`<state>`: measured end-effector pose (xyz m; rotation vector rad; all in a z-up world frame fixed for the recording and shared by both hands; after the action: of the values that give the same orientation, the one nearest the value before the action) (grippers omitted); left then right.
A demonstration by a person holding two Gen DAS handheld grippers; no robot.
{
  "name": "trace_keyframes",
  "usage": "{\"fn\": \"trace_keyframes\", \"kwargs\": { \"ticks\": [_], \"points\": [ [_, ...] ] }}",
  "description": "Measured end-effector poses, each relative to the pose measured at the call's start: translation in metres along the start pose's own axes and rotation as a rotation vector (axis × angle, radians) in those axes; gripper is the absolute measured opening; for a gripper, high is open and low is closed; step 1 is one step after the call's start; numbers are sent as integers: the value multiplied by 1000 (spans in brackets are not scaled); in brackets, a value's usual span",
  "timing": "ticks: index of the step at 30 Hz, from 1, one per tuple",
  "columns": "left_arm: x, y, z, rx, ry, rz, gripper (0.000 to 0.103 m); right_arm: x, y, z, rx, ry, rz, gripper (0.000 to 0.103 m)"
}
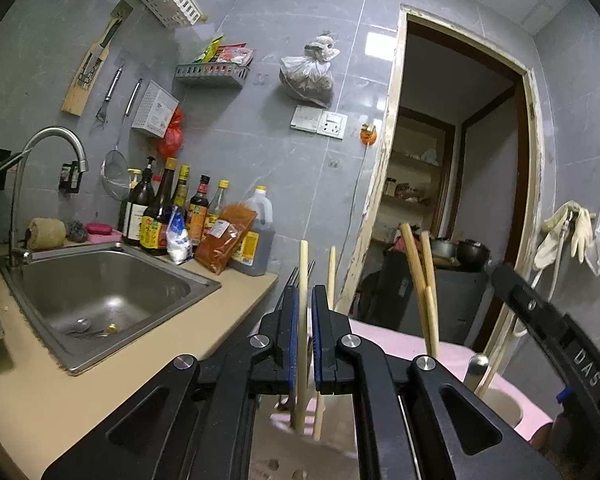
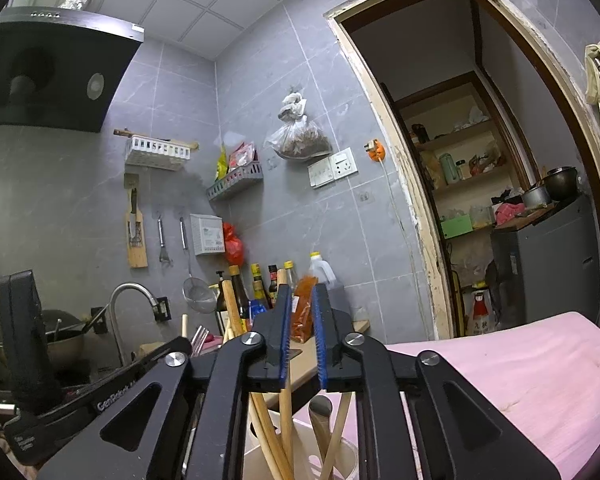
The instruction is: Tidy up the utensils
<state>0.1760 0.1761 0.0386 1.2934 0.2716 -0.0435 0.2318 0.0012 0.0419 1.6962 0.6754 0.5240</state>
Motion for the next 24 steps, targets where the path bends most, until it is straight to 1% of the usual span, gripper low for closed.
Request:
{"fn": "trace_keyframes", "kwargs": {
  "ticks": [1,3,5,6,7,10,11,13,14,15,17,19,22,23,24],
  "points": [
    [-1,-1,0,2,6,-4,7,0,0,0,3,-1,2,21],
    [-2,-1,2,8,11,1,10,-1,1,0,5,-3,3,22],
    [-3,-2,2,13,18,9,19,-1,1,0,6,-8,2,22],
    [-3,-2,2,10,16,10,28,-1,1,0,6,-9,1,22],
    [-4,-2,2,6,9,11,34,-2,2,0,7,-14,2,22],
    [-8,-1,1,4,7,16,36,-5,2,0,12,-31,1,24],
    [-8,0,2,6,10,13,36,-5,2,0,14,-40,-2,26],
    [-8,1,2,7,14,-4,39,-6,3,1,22,-50,-19,33],
    [-9,2,1,10,15,-13,41,-7,2,1,20,-54,-29,39],
    [-11,2,1,14,19,-19,44,-10,2,0,11,-64,-37,43],
    [-15,3,0,20,27,-27,48,-16,2,-1,-8,-72,-47,44],
    [-18,3,-1,22,26,-49,52,-22,3,0,-14,-86,-53,48],
    [-21,2,0,33,5,-104,57,-31,6,3,-8,-110,-61,51],
    [-23,1,1,41,6,-118,57,-34,7,4,-8,-116,-62,54],
    [-25,0,3,54,7,-131,59,-37,7,5,-8,-122,-63,58]
  ]
}}
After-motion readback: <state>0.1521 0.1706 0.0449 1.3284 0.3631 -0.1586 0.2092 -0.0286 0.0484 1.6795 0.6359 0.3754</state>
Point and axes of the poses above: each gripper's, at about its wrist camera, not at the fingertips, and x roughly the way its jaws point, z to its right, y to its top, the point moved 2 cm from there along x, roughly the way its jaws point, and after that the axes turned 8 degrees about -z, right-handed, at the moved point
